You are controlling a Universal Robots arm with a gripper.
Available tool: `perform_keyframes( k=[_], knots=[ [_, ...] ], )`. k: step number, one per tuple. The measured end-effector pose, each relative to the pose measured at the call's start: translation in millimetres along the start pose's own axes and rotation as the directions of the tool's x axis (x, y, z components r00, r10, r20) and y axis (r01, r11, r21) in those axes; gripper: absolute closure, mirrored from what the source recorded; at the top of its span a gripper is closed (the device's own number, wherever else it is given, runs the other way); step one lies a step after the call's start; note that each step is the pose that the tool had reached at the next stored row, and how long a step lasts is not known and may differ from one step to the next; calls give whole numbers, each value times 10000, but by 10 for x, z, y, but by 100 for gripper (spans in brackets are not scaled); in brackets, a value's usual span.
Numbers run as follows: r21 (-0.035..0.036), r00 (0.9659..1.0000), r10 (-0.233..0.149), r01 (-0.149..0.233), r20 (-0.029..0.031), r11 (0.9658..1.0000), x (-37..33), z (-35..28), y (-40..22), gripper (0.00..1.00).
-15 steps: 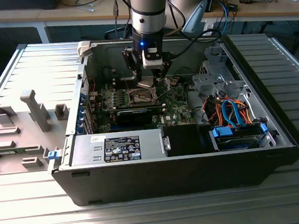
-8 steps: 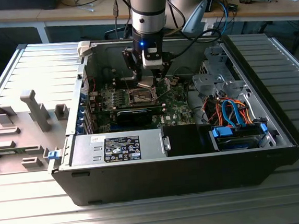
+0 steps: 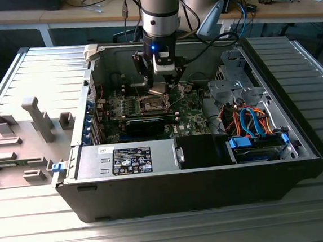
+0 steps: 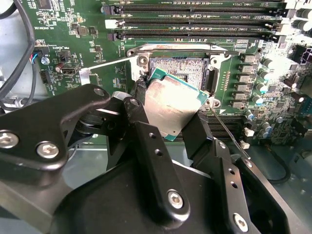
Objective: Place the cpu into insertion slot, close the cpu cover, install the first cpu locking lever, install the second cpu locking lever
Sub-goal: 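Place the cpu into insertion slot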
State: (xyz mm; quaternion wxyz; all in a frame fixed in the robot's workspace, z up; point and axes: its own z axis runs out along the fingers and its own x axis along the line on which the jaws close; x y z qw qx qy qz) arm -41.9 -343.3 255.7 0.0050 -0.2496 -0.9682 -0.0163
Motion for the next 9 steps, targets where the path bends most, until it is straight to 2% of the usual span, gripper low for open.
perform_keyframes(
  k=[2,9],
  knots=[
    [-2,9999,111,-111,3,9999,0,4,0,46],
    [-3,9999,138,-138,4,9999,0,4,0,46]
  ],
)
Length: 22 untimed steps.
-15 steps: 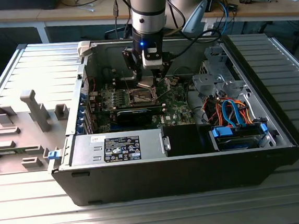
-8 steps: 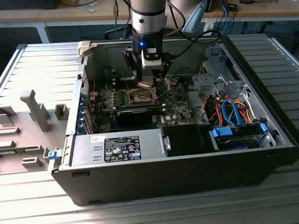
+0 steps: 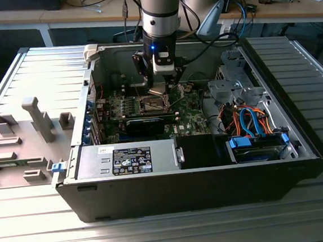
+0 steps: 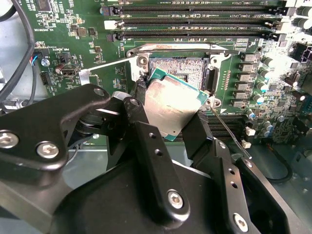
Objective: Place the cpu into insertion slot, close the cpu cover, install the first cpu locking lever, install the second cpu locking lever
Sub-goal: 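Place the cpu into insertion slot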
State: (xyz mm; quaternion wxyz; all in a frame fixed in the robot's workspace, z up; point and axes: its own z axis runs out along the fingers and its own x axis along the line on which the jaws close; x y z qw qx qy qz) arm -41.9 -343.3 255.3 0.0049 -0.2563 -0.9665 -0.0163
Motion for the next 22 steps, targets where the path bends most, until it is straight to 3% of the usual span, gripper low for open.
perform_keyframes(
  k=[22],
  knots=[
    [-3,9999,151,-151,4,9999,0,5,0,46]
  ],
)
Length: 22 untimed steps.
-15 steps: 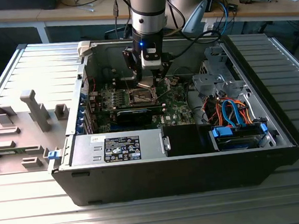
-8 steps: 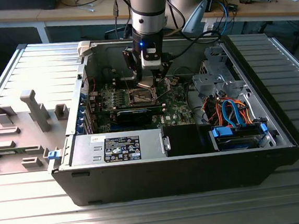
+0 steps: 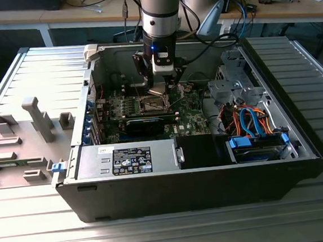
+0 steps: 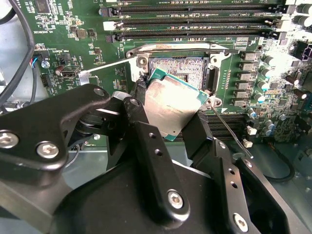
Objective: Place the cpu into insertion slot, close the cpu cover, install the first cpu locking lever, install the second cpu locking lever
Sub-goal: 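Place the cpu into insertion slot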
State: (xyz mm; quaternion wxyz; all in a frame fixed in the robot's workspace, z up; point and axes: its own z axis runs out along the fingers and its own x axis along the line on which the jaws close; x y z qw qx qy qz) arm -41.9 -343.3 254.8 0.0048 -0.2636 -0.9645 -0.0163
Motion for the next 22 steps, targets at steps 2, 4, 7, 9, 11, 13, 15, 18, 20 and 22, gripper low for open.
perform_keyframes(
  k=[2,4,7,9,11,13,15,18,20,22],
  knots=[
    [1,10000,3,-3,0,10000,0,0,0,46],
    [1,10000,9,-9,0,10000,0,0,0,46],
    [-1,10000,18,-18,1,10000,0,1,0,46],
    [0,10000,28,-28,1,10000,0,2,0,46],
    [0,10000,35,-35,1,10000,0,2,0,46],
    [0,10000,40,-40,1,10000,0,3,0,46],
    [0,10000,48,-48,2,10000,0,4,0,46],
    [0,10000,62,-62,2,10000,0,5,0,46],
    [0,10000,71,-71,2,10000,0,5,0,46],
    [-1,10000,80,-80,3,10000,0,6,0,46]
  ],
)
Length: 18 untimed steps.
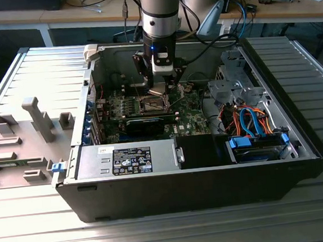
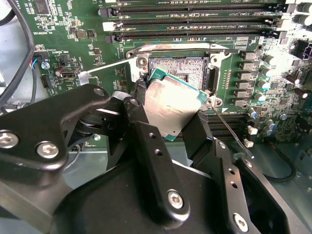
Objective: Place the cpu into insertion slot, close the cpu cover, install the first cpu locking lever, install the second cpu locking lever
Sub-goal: 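Place the cpu into insertion slot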
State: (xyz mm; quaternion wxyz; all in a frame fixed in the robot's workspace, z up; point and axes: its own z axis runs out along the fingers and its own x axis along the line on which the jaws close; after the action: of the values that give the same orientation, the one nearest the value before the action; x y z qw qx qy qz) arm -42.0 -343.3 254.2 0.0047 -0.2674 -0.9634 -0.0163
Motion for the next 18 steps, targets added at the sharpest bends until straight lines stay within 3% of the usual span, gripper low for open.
perform_keyframes(
  k=[18],
  knots=[
    [-2,10000,88,-88,2,10000,0,7,0,46]
  ],
)
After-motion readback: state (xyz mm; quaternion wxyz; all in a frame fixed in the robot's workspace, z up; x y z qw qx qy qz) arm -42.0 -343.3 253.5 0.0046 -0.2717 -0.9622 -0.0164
